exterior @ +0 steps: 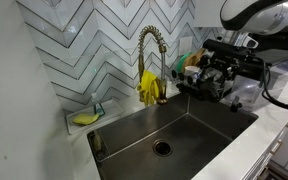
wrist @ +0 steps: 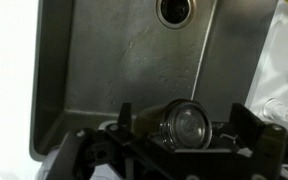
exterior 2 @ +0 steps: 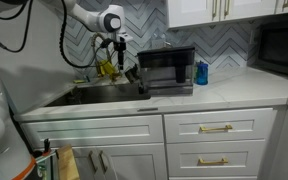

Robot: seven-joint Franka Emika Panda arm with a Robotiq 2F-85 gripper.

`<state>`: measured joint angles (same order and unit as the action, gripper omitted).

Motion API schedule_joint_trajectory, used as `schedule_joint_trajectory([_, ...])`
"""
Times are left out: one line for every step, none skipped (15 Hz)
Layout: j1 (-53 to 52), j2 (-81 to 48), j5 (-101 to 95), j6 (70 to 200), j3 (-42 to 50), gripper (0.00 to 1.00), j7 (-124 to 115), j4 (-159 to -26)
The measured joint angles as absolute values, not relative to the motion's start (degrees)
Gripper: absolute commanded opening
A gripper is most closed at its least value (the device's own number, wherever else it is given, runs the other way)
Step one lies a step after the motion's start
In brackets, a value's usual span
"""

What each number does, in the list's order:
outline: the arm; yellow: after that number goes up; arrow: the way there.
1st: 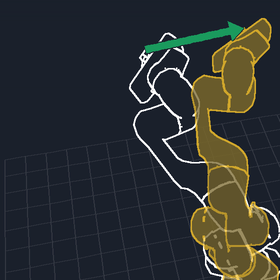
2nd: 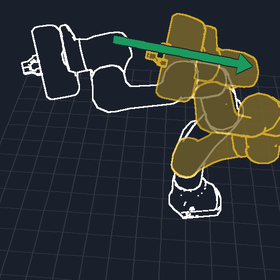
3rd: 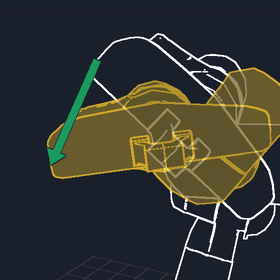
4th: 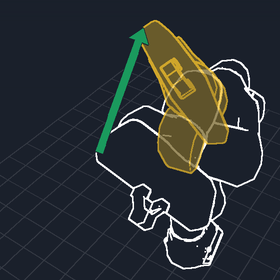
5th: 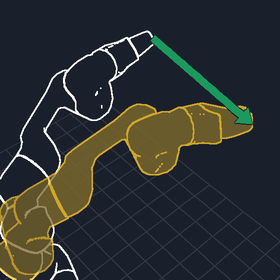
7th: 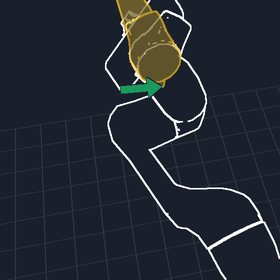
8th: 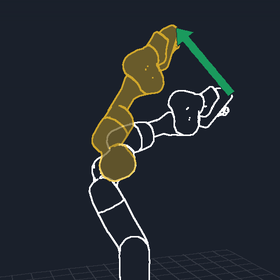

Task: Move the clear mug on the dishrack backwards

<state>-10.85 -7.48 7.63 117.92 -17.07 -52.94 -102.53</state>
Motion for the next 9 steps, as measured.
schedule_joint_trajectory([-11.56,-8.82,6.09,117.92,-16.55,1.00,-54.27,-101.35])
schedule_joint_trajectory([-12.32,-10.12,4.78,117.92,-16.06,1.00,-55.39,-100.16])
schedule_joint_trajectory([-12.95,-11.30,4.28,117.78,-15.69,1.00,-55.60,-98.98])
schedule_joint_trajectory([-13.40,-12.29,4.13,117.71,-15.48,1.00,-55.60,-97.95])
schedule_joint_trajectory([-13.71,-12.97,4.04,117.63,-15.33,1.00,-55.60,-97.22])
schedule_joint_trajectory([-13.86,-13.35,3.98,117.58,-15.24,1.00,-55.60,-96.76])
schedule_joint_trajectory([-13.92,-13.49,3.97,117.50,-15.18,1.00,-55.60,-96.51])
schedule_joint_trajectory([-14.07,-13.51,3.98,117.50,-14.98,1.00,-55.59,-96.38])
schedule_joint_trajectory([-14.28,-13.53,3.98,117.52,-14.64,1.00,-55.52,-96.30])
